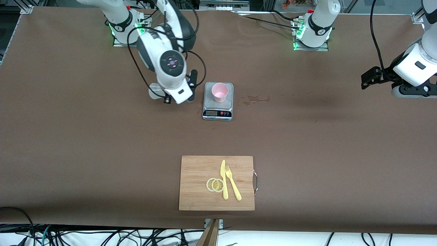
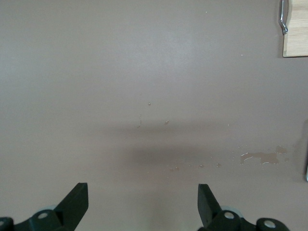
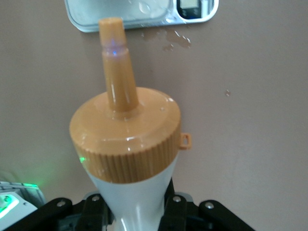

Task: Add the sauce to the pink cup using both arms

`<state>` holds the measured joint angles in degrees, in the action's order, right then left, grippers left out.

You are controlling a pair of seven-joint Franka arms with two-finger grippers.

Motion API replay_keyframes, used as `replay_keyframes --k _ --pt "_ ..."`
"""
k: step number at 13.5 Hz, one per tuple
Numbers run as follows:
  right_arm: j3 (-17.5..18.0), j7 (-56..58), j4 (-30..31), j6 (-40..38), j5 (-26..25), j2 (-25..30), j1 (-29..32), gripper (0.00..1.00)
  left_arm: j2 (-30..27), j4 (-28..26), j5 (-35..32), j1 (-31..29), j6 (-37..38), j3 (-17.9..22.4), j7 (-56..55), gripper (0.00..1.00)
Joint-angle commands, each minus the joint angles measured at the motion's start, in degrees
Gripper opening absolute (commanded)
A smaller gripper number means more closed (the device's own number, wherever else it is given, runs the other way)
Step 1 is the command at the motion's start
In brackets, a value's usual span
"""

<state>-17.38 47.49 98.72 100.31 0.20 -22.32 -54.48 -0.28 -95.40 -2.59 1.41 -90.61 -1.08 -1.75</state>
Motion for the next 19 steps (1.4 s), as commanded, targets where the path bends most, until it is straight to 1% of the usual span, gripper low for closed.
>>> replay_keyframes --k 1,2,3,4,10,12,14,19 --pt "0.67 -4.32 -4.32 -3.71 -2.13 -3.16 -2.12 0.18 0.55 1.53 -0.05 -0.62 1.49 -0.41 1.04 1.00" --pt "2.51 -5.72 -4.33 -3.80 -3.70 -3.34 -2.12 0.18 0.55 1.44 -0.05 -0.62 1.49 -0.41 1.13 1.00" --pt "3.49 -6.87 -4.33 -4.06 -5.11 -3.86 -2.12 0.18 0.55 1.44 -0.05 -0.62 1.49 -0.33 1.13 1.00" --pt "3.93 -7.14 -4.33 -4.33 -5.30 -4.13 -2.21 0.18 0.55 1.44 -0.05 -0.62 1.49 -0.33 1.13 1.00" --pt "5.25 -7.32 -4.68 -7.84 -6.71 -5.80 -3.18 0.18 0.55 1.27 -0.05 -0.70 2.11 -0.24 1.13 1.00" --pt "5.26 -7.32 -5.99 -10.03 -7.85 -7.20 -4.58 0.18 0.55 1.27 -0.05 -0.70 2.19 -0.24 1.04 1.00" --pt "6.04 -7.32 -7.05 -11.62 -7.85 -8.08 -4.67 0.18 0.55 1.35 -0.05 -0.62 2.19 -0.24 0.87 1.00" --pt "6.05 -7.32 -7.66 -11.80 -7.85 -9.05 -4.85 0.18 0.55 1.27 -0.05 -0.70 2.28 -0.24 1.13 1.00"
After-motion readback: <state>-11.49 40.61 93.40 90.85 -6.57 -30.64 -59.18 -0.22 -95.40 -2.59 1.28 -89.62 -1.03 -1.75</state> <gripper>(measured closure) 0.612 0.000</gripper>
